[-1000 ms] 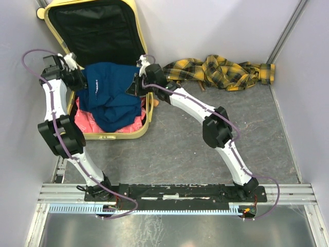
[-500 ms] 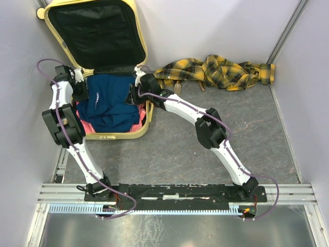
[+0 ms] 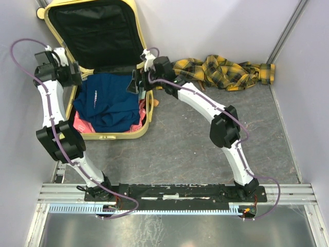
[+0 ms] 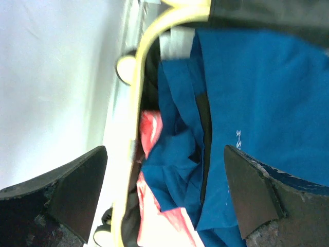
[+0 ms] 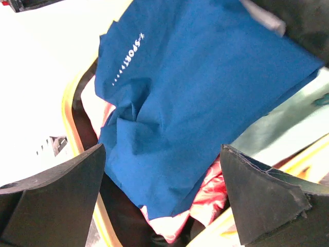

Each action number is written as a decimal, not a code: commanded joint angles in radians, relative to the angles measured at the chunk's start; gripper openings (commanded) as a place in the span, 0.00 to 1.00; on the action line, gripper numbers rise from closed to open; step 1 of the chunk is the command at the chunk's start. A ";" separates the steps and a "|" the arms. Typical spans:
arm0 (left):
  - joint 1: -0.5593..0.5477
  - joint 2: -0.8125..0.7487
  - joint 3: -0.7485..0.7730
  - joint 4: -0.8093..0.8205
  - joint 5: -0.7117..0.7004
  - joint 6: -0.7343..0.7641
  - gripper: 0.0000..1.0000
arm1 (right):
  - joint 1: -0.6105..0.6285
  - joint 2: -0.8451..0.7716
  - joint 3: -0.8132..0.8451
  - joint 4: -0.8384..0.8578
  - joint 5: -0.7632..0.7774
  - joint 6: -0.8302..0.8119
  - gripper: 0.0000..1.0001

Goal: Pack the luggage

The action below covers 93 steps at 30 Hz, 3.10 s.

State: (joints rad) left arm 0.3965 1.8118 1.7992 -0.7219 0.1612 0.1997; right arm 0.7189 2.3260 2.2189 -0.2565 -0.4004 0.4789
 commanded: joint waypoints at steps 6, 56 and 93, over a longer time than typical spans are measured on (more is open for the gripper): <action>-0.015 -0.003 0.164 0.089 0.389 0.090 1.00 | -0.090 -0.147 -0.065 0.017 -0.106 -0.083 0.98; -0.214 -0.187 -0.197 0.325 -0.043 0.064 0.99 | -0.259 0.167 0.048 -0.239 0.696 -0.026 0.77; -0.215 -0.200 -0.228 0.331 0.022 -0.010 0.99 | -0.238 -0.354 -0.414 0.119 -0.280 -0.315 0.13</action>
State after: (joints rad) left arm 0.1818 1.6669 1.5818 -0.4381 0.1669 0.2207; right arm 0.4229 1.9560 1.7187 -0.2211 -0.4004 0.2531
